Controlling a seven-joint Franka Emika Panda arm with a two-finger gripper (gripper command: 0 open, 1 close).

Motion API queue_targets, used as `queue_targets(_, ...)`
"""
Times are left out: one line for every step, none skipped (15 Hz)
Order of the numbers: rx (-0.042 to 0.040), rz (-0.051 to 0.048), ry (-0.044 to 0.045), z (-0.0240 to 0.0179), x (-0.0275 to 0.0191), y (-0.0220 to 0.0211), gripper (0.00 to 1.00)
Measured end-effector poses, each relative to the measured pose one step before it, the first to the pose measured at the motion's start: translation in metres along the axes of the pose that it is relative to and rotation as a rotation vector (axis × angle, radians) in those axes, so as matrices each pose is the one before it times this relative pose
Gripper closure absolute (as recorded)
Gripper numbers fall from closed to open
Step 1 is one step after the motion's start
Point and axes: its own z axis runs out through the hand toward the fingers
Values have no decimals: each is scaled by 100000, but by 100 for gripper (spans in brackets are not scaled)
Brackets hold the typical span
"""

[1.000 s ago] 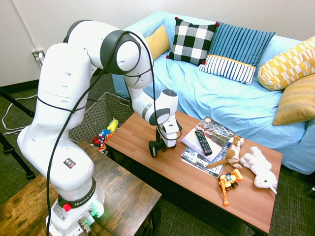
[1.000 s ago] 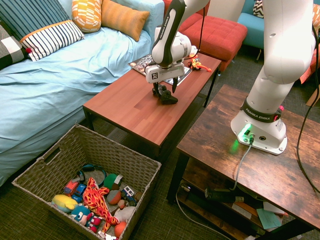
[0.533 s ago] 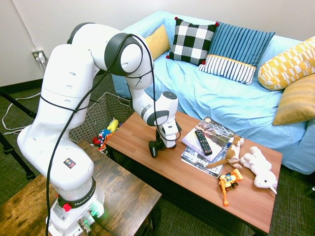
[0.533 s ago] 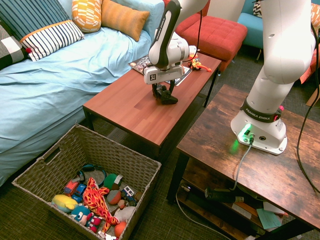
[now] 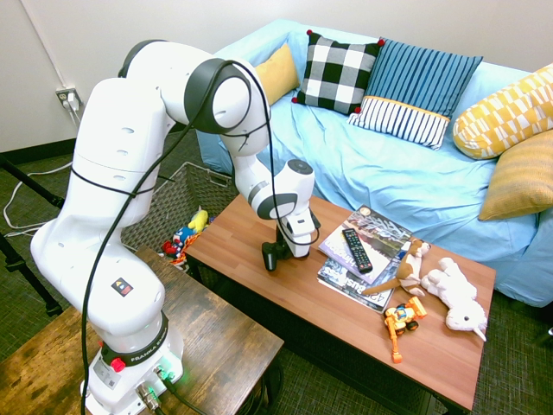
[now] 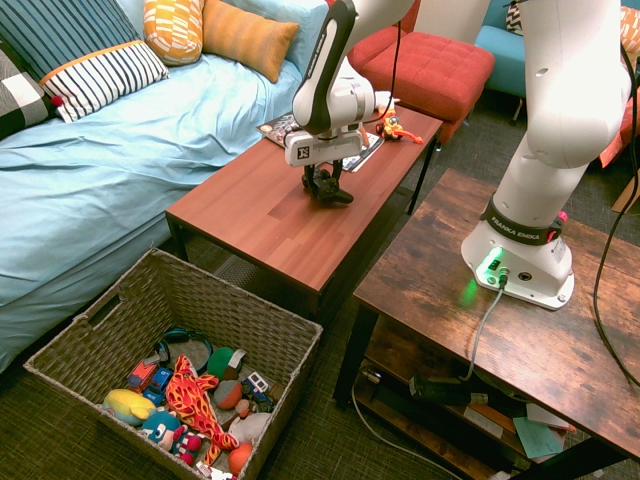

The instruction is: Put the gamepad in the basket

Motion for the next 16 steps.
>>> queue_targets(1868,-1162,471,-1142,-430,-390,100)
queue_targets(2089,-1606,518,-1327,-740,-395,100)
queue_targets(2031,-2473,607,-1485,-1150,-397,100)
queue_targets(1895,-2953,752,-1494,-1479,-431,100)
queue_targets(1703,-3408,1133,-1528,-1824,-569,100)
queue_targets(1177,-4097,1381,-1533,-2270,-835,100)
queue_targets(442,-3695,1386,-1458,-2545,-1151,100)
queue_targets(48,-3825,1457,-1388,-2809,-1409,100)
queue_targets(-179,-3433,1601,-1122,-2810,-1530,100)
queue_targets(-145,-2992,934,-843,-2678,-1510,100)
queue_targets(-315,-2907,374,-525,-2552,-1382,100)
queue_targets(-534,-3006,394,-121,-2261,-1226,100)
queue_targets(-740,-2665,399,269,-2046,-1041,100)
queue_targets(-421,-2291,339,463,-1842,-1031,100)
queue_targets(-429,-2207,171,574,-1833,-1021,100)
queue_targets(-716,-2058,31,600,-1900,-1005,100)
